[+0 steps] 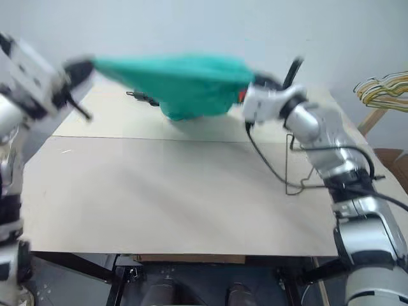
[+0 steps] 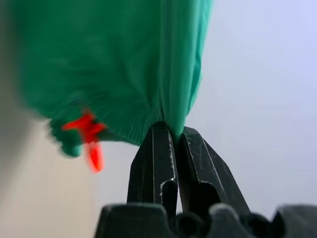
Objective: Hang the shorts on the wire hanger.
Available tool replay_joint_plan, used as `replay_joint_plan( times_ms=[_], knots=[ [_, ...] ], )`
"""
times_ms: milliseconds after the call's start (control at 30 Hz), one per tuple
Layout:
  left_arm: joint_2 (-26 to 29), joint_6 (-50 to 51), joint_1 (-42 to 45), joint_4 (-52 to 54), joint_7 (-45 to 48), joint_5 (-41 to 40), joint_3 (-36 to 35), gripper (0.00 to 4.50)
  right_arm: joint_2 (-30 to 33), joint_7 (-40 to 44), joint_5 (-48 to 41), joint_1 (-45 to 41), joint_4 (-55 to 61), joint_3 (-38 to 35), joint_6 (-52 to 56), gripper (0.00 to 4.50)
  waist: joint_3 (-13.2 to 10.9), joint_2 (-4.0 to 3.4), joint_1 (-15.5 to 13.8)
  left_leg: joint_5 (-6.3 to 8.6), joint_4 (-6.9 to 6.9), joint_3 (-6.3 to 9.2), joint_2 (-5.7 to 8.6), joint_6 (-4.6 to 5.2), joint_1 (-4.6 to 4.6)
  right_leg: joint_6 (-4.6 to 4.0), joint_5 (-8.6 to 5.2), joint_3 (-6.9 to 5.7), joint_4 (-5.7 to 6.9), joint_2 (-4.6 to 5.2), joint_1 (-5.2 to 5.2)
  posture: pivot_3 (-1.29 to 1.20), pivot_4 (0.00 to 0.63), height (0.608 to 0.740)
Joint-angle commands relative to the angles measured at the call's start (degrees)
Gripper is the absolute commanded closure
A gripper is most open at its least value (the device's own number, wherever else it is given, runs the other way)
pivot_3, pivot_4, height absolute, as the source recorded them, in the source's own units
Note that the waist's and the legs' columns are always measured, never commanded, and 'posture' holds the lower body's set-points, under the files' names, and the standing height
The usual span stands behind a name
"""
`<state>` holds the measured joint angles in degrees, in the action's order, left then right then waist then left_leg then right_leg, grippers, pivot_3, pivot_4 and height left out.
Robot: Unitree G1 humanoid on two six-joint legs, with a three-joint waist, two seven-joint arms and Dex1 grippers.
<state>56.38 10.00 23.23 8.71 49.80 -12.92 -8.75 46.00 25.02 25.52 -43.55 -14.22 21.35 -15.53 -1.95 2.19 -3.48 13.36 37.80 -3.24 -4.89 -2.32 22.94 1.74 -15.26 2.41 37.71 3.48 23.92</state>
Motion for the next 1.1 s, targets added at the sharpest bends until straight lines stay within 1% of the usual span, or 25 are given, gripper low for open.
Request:
replay_joint_plan(
  times_ms=[33,100,133,200,267,400,533,633,667,700,833,900,933,1033,1067,1100],
  knots=[
    [6.9,1.1,-13.6,4.5,8.6,3.3,2.9,4.44,0.0,7.0,0.8,6.4,1.1,3.9,-2.5,4.50,0.0,-0.01,0.8,-0.01,0.00,-0.02,0.00,0.00,-0.10,-0.03,0.02,0.03,0.10,0.00,-0.04,0.16,0.000,0.740],
    [6.6,0.8,-17.2,3.8,5.2,7.5,4.4,4.44,-0.5,9.7,0.9,9.4,1.7,5.4,-4.1,4.50,0.0,-0.02,1.1,-0.09,0.00,-0.02,0.01,0.10,-0.31,-0.05,0.03,0.07,0.27,0.00,-0.18,0.17,0.000,0.740],
    [6.6,0.8,-18.5,3.5,4.6,8.8,5.1,4.44,0.4,12.2,0.8,10.6,2.5,6.5,-5.7,4.50,-0.1,-0.02,0.9,-0.15,0.00,0.01,0.00,0.15,-0.33,-0.07,0.03,0.05,0.31,-0.03,-0.19,0.17,0.000,0.740],
    [7.5,1.0,-21.2,4.0,5.8,9.9,6.1,4.44,1.4,16.7,-0.7,12.5,4.5,7.1,-6.5,4.50,-0.1,-0.03,0.8,-0.19,-0.01,0.08,0.00,0.21,-0.31,-0.09,0.05,0.02,0.30,-0.06,-0.19,0.17,0.000,0.740],
    [8.6,2.4,-23.7,5.8,8.0,9.6,6.2,4.44,2.5,20.3,-2.1,13.3,6.2,6.7,-7.1,4.50,-0.1,-0.03,0.7,-0.18,-0.01,0.05,0.01,0.21,-0.29,-0.08,0.05,0.05,0.25,-0.04,-0.19,0.17,0.000,0.740],
    [11.5,5.1,-28.8,10.4,12.3,7.7,5.0,4.44,4.4,23.9,-3.3,13.6,8.2,5.7,-7.5,4.50,-0.1,-0.02,0.7,-0.14,-0.01,0.01,0.00,0.24,-0.25,-0.08,0.02,0.06,0.16,-0.04,-0.18,0.16,0.000,0.740],
    [16.3,8.3,-36.2,15.8,18.5,5.3,0.7,4.44,7.0,27.8,-5.2,14.9,9.9,5.3,-9.4,4.50,-0.1,-0.02,0.8,-0.14,-0.01,-0.01,-0.01,0.24,-0.24,-0.10,0.01,0.06,0.21,-0.03,-0.13,0.16,0.000,0.740],
    [17.2,8.4,-38.4,16.7,19.9,4.7,-1.5,4.44,8.2,30.9,-8.1,16.6,12.5,4.5,-8.3,4.50,-0.1,-0.04,0.7,-0.14,-0.01,0.00,-0.01,0.24,-0.30,-0.11,0.00,0.05,0.27,-0.03,-0.15,0.16,0.000,0.740],
    [16.8,7.8,-38.4,16.5,19.9,4.4,-1.9,4.44,8.5,31.9,-9.5,17.3,13.6,4.2,-7.3,4.50,-0.1,-0.04,0.6,-0.14,-0.01,0.03,-0.01,0.24,-0.32,-0.11,0.00,0.03,0.27,-0.03,-0.18,0.16,0.000,0.740],
    [16.0,8.1,-37.7,16.2,19.4,3.8,-2.0,4.48,8.7,32.8,-10.5,17.7,14.4,3.9,-6.8,4.20,-0.1,-0.04,0.6,-0.14,-0.01,0.03,-0.01,0.24,-0.38,-0.11,-0.01,0.02,0.26,-0.03,-0.26,0.16,0.000,0.740],
    [15.7,6.1,-35.5,15.0,18.9,5.1,-0.6,3.57,10.3,36.8,-13.1,19.6,17.2,3.5,-6.0,3.00,-0.1,-0.06,0.4,-0.11,-0.01,0.01,-0.01,0.28,-0.70,-0.09,-0.03,0.00,0.09,-0.01,-0.67,0.16,0.000,0.740],
    [15.3,6.6,-34.5,15.3,19.0,4.4,-0.7,2.94,10.6,37.4,-13.3,20.5,18.1,2.7,-5.5,2.31,-0.1,-0.05,0.5,-0.09,-0.01,0.02,-0.02,0.30,-0.72,-0.09,-0.03,-0.03,0.07,-0.01,-0.69,0.15,0.000,0.740],
    [15.3,7.1,-34.1,15.7,19.5,3.6,-1.3,2.62,10.6,37.6,-14.3,21.2,18.9,1.7,-4.2,1.94,-0.1,-0.05,0.5,-0.09,-0.01,0.02,-0.02,0.30,-0.72,-0.10,-0.03,-0.03,0.08,-0.01,-0.68,0.15,0.000,0.740],
    [14.9,8.2,-32.9,16.0,21.1,0.2,-4.0,1.70,11.3,38.4,-18.8,23.3,21.7,-2.4,1.0,0.99,-0.1,-0.07,0.6,-0.09,-0.02,0.01,-0.02,0.30,-0.73,-0.10,-0.03,-0.01,0.10,-0.02,-0.67,0.16,0.000,0.740],
    [14.4,8.5,-32.0,15.7,21.3,-1.2,-5.0,1.39,11.1,38.3,-20.8,24.0,22.5,-4.2,3.8,0.64,-0.1,-0.07,0.7,-0.09,-0.02,0.00,-0.02,0.30,-0.71,-0.10,-0.03,0.00,0.10,-0.02,-0.66,0.16,0.000,0.740],
    [13.4,9.4,-29.7,15.2,20.8,-3.3,-5.7,1.01,10.0,37.1,-22.8,24.1,23.1,-6.6,8.9,0.24,-0.1,-0.06,0.6,-0.08,-0.02,0.01,-0.02,0.30,-0.72,-0.09,-0.03,0.00,0.09,-0.02,-0.68,0.17,0.000,0.740]
  ],
)
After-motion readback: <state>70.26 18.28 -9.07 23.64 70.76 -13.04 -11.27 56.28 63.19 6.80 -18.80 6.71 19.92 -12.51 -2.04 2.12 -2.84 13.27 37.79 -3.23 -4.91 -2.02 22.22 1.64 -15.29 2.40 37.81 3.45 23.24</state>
